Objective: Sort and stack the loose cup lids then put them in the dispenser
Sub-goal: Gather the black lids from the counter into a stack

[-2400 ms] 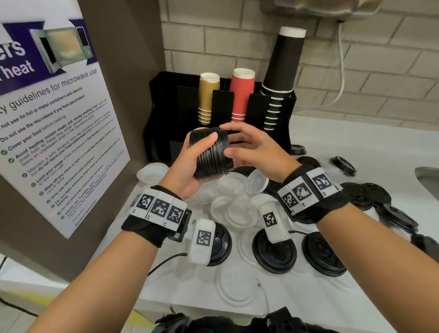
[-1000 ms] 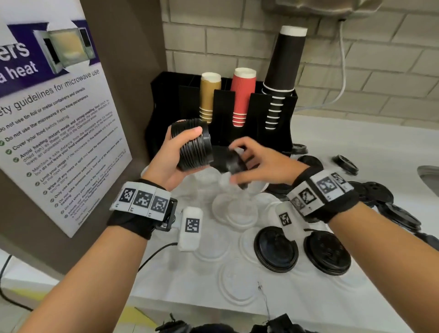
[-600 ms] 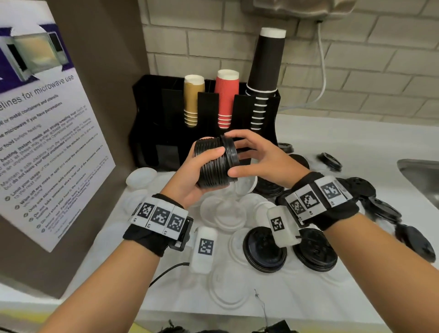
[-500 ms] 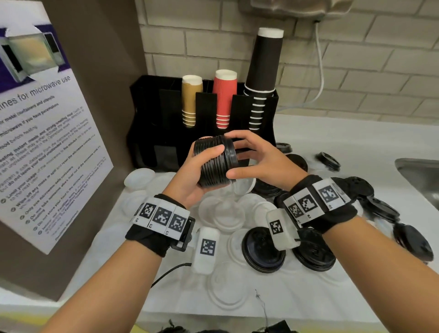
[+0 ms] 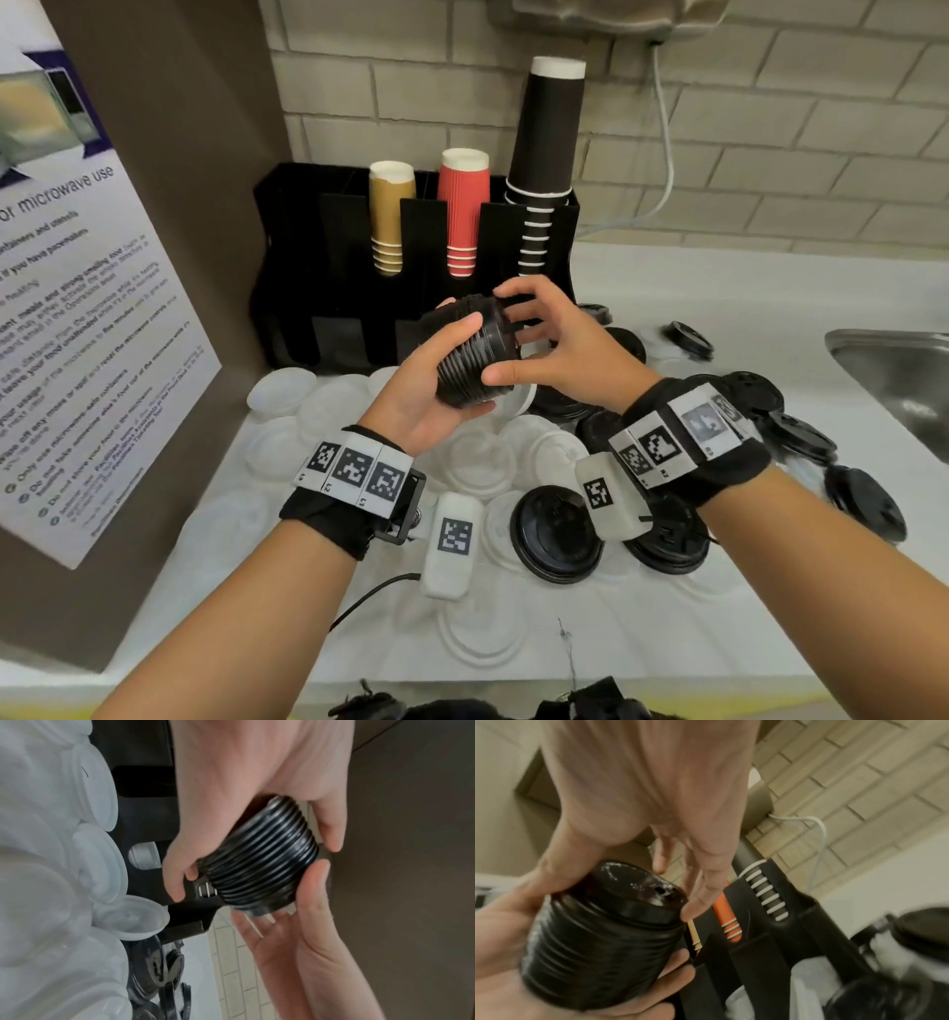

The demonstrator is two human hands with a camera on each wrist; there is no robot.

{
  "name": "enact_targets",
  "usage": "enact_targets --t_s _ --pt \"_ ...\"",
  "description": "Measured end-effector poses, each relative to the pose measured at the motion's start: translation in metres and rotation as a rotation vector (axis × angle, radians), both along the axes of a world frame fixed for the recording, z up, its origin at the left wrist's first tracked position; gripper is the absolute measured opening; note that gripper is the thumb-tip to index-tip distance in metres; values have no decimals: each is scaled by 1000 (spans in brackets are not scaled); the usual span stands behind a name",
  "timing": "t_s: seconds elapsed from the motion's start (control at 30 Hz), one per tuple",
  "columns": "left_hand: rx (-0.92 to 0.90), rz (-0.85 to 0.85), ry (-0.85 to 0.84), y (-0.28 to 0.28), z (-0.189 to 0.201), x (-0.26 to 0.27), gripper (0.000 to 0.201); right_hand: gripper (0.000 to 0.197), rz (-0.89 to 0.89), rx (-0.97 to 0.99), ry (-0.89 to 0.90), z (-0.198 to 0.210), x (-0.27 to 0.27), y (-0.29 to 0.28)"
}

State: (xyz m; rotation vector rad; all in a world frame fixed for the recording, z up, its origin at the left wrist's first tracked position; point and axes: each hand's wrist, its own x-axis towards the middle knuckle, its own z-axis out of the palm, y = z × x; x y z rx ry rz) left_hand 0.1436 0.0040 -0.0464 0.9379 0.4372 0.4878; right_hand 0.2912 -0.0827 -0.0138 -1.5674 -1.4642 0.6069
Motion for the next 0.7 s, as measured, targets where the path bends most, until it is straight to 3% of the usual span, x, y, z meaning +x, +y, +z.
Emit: enact_targets --t_s 0.2,0.27,0.33,0.4,0.5,0.57,0.7 --pt "-13 58 9 6 -8 3 71 86 -16 -71 81 -1 10 -15" --pt "-36 84 25 8 -9 5 72 84 34 -197 -81 -10 12 -26" --pt "-58 101 43 8 -11 5 75 95 128 -344 -256 -26 11 -39" --pt "-68 88 55 6 -13 6 75 107 158 -363 -289 -41 9 -47" --pt "-110 83 36 3 -18 8 73 101 131 -299 -255 -47 9 -57" --pt "-143 92 15 4 -20 9 74 92 183 -368 -407 -49 6 -65" --pt "-168 102 -2 5 -16 13 77 94 288 -523 -899 -63 -7 -77"
